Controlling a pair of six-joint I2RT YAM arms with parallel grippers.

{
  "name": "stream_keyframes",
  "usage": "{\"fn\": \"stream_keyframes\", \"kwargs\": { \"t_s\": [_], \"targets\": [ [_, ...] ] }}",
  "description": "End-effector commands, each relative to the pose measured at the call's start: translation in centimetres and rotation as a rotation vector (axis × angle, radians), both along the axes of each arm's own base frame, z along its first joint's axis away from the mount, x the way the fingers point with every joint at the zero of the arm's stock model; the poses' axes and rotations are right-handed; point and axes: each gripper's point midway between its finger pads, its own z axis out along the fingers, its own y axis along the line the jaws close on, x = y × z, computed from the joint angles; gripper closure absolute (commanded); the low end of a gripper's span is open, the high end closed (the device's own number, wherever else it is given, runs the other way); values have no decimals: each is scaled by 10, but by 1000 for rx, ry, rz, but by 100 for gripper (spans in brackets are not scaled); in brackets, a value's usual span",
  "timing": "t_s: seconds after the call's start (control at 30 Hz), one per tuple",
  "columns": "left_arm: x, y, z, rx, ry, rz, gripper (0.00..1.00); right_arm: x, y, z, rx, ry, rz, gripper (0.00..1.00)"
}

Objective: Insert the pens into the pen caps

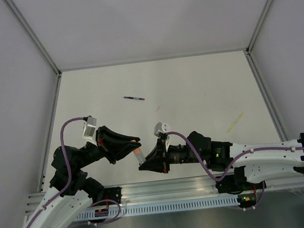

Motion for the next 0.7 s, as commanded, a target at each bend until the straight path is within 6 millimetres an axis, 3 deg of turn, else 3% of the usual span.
{"fn": "stream_keyframes", "kwargs": {
  "t_s": [0.0,0.03,0.17,0.37,0.43,0.67],
  "targets": [
    [-15,1,2,-14,-43,-66,86,-1,3,22,74,-10,3,100],
    [-21,1,0,-16,-48,-93,98,-1,2,26,81,-16,1,100],
    [-28,2,-16,-15,-32,-125,98,9,1,46,94,-70,-44,100],
    [-39,1,-24,-36,-2,-191,98,26,-10,105,191,-194,-116,100],
    [-41,0,-22,-52,11,-214,98,29,-11,116,202,-222,-122,100],
    [-24,-9,-45,-15,120,-183,98,59,-10,155,211,-312,-210,100]
  ]
}}
